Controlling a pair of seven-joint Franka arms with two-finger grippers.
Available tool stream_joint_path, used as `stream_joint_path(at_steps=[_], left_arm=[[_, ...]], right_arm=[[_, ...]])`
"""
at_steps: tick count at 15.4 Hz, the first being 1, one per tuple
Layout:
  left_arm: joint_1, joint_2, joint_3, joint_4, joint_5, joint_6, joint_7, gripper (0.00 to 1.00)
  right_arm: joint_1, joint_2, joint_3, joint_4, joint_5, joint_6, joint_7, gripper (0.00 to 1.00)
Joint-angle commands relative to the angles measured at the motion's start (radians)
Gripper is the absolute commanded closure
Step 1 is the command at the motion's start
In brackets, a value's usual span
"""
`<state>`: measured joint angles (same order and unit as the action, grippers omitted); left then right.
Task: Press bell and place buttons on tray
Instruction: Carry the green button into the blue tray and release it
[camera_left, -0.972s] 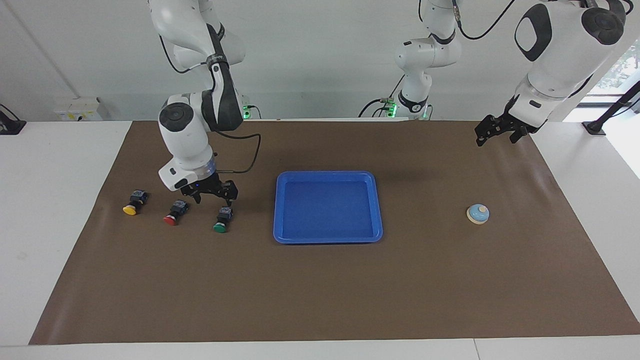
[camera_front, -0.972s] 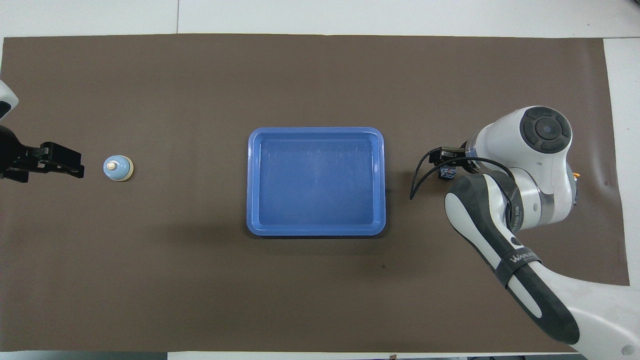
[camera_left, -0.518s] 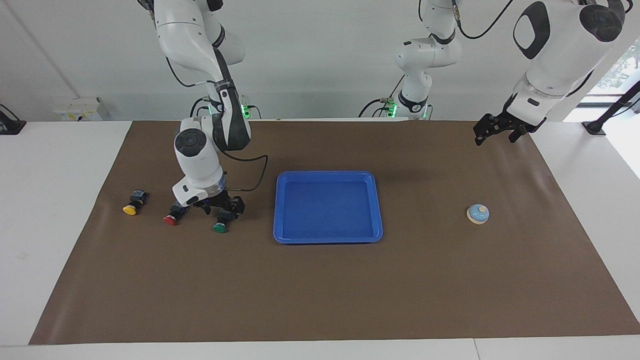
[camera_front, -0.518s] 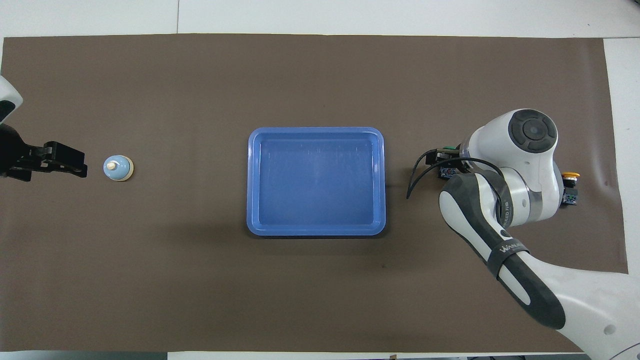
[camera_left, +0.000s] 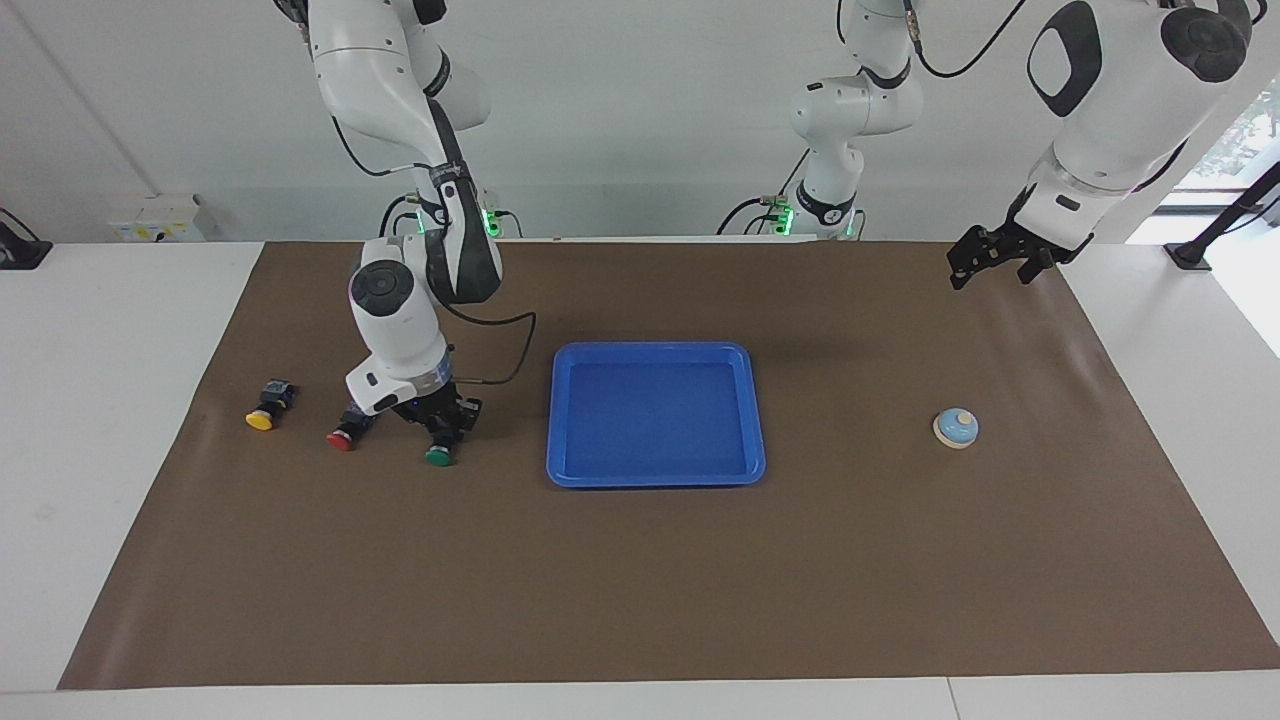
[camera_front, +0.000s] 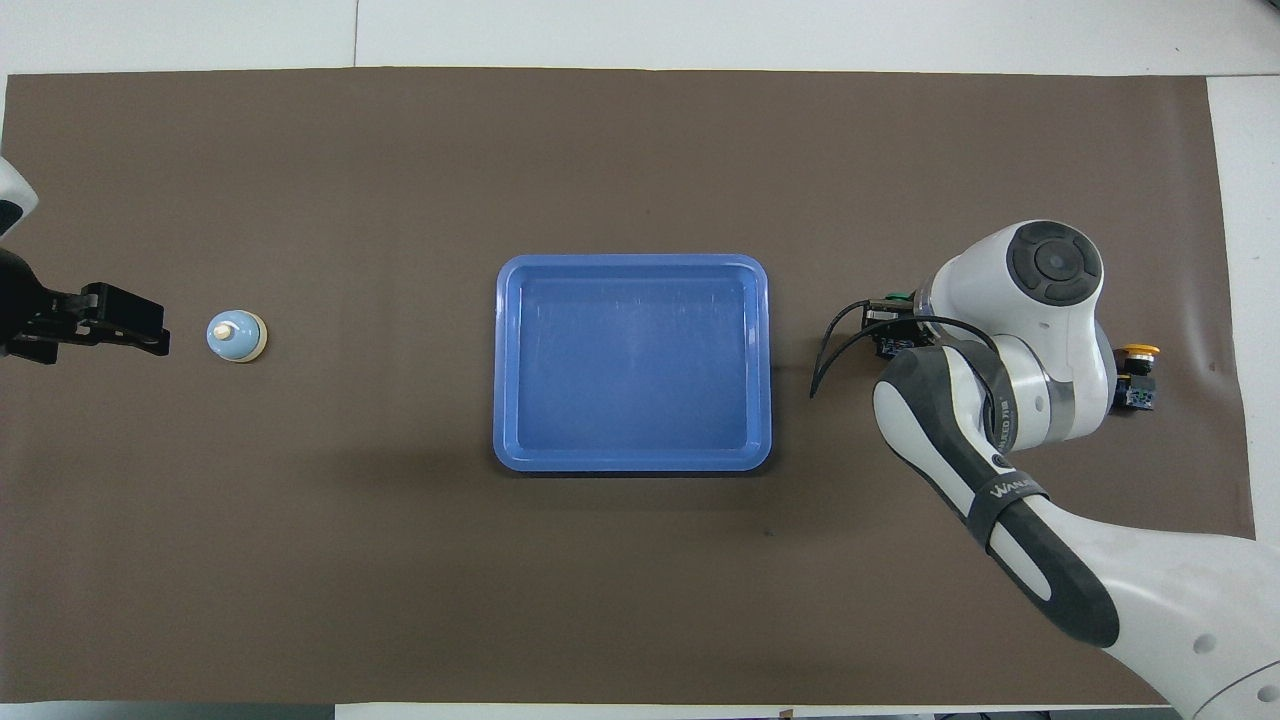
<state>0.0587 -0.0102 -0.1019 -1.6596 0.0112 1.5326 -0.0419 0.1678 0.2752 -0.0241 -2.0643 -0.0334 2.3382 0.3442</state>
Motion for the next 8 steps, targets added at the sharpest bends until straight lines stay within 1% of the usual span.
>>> stream_joint_path(at_steps=[1,3,5,6,8], left_arm=[[0.000,-0.005,0.002,0.014,-0.013,-0.025,-0.010,0.00],[-0.010,-0.005,0.005,0.014,-0.013,-0.026,-0.010,0.00],[-0.011,-0.005,0.005,0.014,-0.013,-0.028,-0.010,0.00],[-0.013,-0.005,0.005,0.012,-0.013,-0.026,-0.010,0.00],[-0.028,-0.005,0.008,0.012,-0.013,-0.028,-0.010,0.00]], right_arm=[[-0.001,-0.002,0.001,0.080,0.000,-0.093,0.003,1.00],[0.053,-0.002,0.003,0.195,0.004,-0.247,0.012,1.00],[0.116,-0.002,0.001,0.277,0.033,-0.337,0.024,1.00],[0.151,0.002,0.001,0.308,0.055,-0.361,0.033,1.00],[0.217,0.012,0.001,0.317,0.064,-0.355,0.047,1.00]])
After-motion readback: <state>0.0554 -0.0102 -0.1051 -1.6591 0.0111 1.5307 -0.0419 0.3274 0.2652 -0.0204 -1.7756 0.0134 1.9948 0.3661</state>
